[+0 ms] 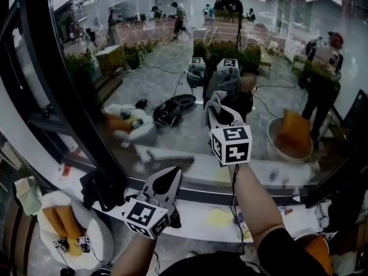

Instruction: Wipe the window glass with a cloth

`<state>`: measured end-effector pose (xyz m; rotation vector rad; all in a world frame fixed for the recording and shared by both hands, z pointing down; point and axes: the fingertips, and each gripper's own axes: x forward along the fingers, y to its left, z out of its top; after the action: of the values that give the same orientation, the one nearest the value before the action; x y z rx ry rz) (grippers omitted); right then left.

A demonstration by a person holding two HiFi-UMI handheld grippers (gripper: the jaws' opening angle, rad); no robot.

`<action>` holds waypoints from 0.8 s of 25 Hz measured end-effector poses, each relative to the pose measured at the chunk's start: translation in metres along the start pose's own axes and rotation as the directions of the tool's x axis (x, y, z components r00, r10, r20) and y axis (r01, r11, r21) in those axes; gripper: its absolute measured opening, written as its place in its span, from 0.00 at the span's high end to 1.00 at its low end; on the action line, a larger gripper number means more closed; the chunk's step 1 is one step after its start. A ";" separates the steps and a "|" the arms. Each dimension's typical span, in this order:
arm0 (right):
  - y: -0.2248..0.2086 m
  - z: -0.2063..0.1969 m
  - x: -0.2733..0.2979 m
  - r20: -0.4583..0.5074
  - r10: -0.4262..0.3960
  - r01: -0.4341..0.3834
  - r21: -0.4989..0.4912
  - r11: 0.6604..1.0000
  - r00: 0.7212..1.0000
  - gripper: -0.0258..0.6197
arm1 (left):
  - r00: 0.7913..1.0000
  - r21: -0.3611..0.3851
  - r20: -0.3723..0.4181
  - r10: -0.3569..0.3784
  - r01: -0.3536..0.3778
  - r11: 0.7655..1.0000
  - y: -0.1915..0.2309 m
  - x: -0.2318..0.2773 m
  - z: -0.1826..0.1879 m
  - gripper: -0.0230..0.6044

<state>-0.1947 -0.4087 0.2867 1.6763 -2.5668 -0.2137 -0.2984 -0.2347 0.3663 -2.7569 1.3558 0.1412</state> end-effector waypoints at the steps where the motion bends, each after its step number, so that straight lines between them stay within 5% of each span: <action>1: -0.003 0.004 -0.001 0.001 -0.005 0.005 -0.006 1.000 1.000 0.88 | 1.000 0.013 0.009 -0.012 0.012 1.000 -0.002 0.004 0.005 0.95; 11: -0.024 0.033 -0.008 0.022 -0.035 0.036 -0.038 0.999 0.999 0.88 | 0.994 0.021 0.095 -0.057 0.055 0.998 -0.020 0.032 0.055 0.95; 20: -0.024 0.034 0.002 0.005 -0.039 0.039 -0.052 0.998 0.999 0.88 | 0.995 0.002 0.065 -0.077 0.077 0.997 -0.031 0.038 0.047 0.95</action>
<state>-0.1784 -0.4178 0.2498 1.7101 -2.5101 -0.2833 -0.2530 -0.2410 0.3158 -2.7745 1.2324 0.2251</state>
